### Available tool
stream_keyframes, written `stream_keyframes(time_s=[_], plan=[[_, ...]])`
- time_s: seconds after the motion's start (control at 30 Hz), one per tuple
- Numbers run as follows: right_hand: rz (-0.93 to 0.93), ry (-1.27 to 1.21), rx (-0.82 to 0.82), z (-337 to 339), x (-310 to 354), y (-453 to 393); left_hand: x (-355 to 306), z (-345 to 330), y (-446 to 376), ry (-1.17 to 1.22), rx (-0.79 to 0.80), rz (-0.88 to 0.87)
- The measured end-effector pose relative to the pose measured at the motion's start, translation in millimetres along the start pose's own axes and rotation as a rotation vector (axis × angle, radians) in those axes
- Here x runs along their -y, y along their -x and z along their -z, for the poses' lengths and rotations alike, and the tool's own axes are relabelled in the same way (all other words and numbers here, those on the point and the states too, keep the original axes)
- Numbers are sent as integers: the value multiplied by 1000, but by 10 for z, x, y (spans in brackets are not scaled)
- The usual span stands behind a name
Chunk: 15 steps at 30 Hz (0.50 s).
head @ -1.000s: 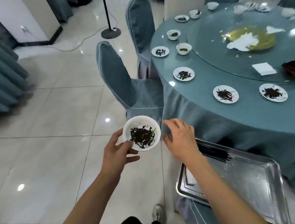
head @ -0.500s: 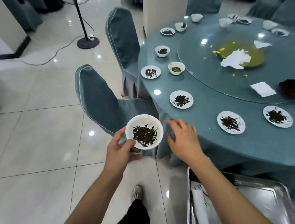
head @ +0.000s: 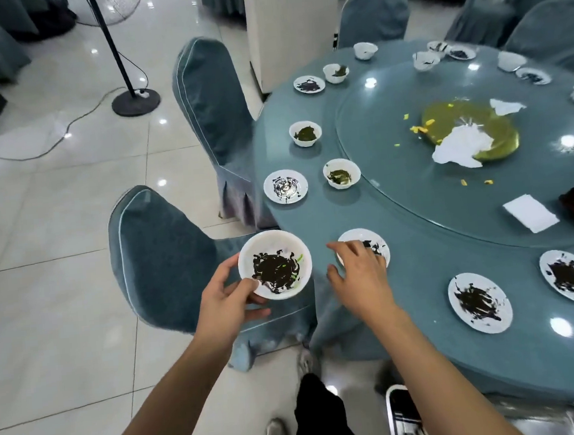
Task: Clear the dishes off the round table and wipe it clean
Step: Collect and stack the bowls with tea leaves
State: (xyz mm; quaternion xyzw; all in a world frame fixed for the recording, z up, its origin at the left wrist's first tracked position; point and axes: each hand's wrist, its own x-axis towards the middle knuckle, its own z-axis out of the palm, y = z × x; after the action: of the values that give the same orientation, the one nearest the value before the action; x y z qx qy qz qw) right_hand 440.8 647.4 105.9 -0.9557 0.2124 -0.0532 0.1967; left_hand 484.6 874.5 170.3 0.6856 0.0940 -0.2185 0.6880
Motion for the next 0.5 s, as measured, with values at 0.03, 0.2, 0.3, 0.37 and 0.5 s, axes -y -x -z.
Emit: stream_keyframes(time_s=[0.03, 0.2, 0.3, 0.37, 0.5], plan=[[-11, -3, 10, -16, -28, -156, -34, -34, -142, -1, -4, 1], [-51, -10, 66, -93, -242, -1048, -187, -303, -805, -6, -3, 19], [-118, -35, 83, -138, -398, -1600, -260, -495, -1146, 1, 4, 43], [-199, -118, 89, -201, -515, -1933, -299, -602, -1340, -1, 2, 41], [-412, -345, 85, -349, -723, -2469, -350, -728, -1625, 8, -26, 53]])
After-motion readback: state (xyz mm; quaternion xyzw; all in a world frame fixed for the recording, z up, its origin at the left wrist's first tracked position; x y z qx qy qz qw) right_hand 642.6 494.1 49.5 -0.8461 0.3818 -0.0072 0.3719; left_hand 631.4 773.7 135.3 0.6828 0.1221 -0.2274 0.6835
